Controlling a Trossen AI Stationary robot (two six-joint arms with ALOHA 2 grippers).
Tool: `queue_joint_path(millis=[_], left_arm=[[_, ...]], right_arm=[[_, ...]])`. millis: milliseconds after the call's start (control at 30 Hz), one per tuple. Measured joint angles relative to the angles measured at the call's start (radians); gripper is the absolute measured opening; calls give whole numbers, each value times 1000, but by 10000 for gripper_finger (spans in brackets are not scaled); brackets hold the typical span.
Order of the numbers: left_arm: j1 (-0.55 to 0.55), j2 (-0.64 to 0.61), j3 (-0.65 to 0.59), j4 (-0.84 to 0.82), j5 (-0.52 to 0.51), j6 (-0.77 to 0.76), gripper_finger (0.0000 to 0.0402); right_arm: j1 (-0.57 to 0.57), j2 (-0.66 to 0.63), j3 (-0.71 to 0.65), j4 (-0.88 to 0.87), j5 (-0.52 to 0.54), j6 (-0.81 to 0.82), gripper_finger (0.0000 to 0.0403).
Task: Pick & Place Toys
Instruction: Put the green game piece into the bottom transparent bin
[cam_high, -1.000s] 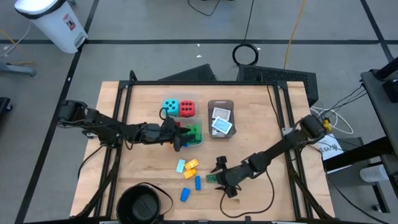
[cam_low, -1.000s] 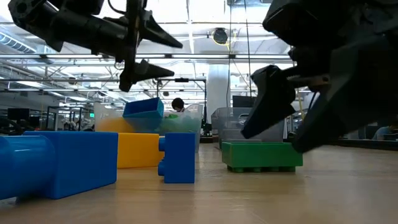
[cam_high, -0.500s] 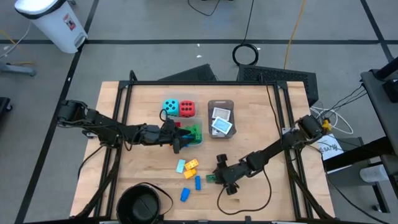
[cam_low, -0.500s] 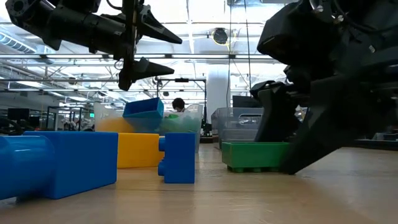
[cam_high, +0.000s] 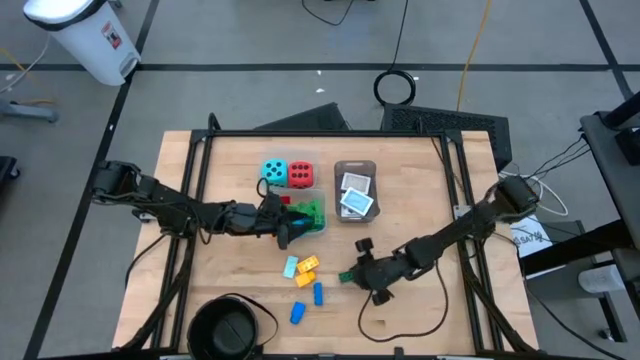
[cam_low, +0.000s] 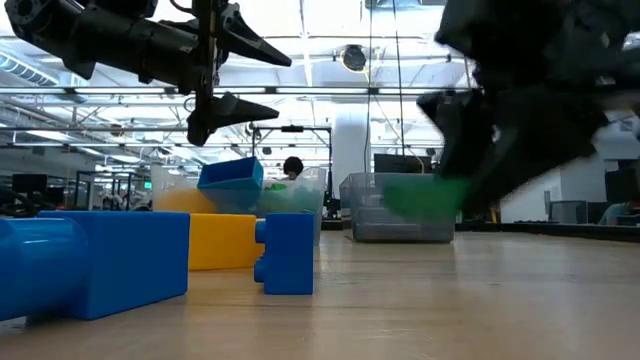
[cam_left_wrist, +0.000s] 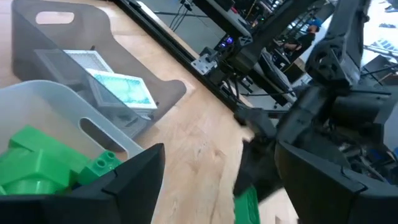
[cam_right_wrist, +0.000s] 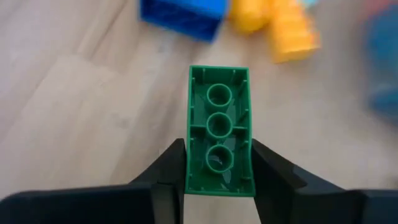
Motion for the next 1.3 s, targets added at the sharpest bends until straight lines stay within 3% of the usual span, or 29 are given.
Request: queue_joint_path(millis=[200,400,667,1033,1300], left_arm=[[-9,0,0,7,-4,0,304],[-26,1,0,3,-7,1,312],[-40,27,27,4,-14,26,314],[-54,270,280,0,70,170,313],[-21,372,364,-3,85,126,277]], right_arm=[[44,-83,-1,-112,285,-31,108],[82,-91,-1,-84,534,-129,108],[75,-91,-1,-45,551,-177,110],[53,-91,-1,10,604,-201,110],[77,-91,-1,52,709,-205,110]])
